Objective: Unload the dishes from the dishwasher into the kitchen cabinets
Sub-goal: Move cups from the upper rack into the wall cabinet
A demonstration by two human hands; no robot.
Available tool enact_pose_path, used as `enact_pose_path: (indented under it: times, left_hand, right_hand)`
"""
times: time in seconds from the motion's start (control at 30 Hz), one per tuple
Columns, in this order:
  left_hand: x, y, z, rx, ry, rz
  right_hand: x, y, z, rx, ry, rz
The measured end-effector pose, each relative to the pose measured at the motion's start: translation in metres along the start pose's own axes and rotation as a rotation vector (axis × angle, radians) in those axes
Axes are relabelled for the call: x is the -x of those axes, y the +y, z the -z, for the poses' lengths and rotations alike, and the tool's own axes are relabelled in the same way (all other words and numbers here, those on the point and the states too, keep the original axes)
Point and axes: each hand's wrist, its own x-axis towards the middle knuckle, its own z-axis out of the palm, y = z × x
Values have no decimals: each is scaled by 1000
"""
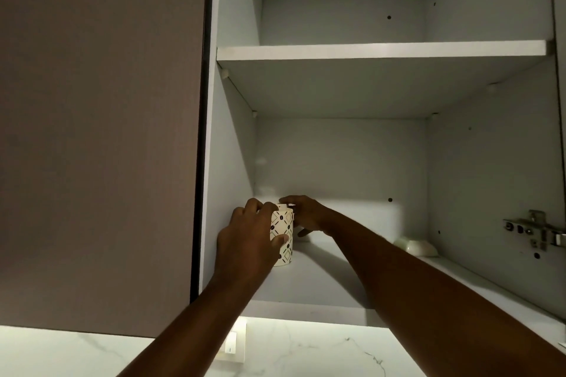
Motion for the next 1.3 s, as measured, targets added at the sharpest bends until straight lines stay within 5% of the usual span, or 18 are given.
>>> enact_pose_path:
  times: [0.43,1.03,1.3]
  left_hand:
    - [-4,-4,-1,23,-96,28]
    - [-8,-5,-9,-174,-87,11]
    - [-5,-4,-9,-89,-65,35]
  right_hand:
    - [8,26,40,77,440,48]
    - [26,21,28,218,316,52]
    - [28,19,26,244,317,80]
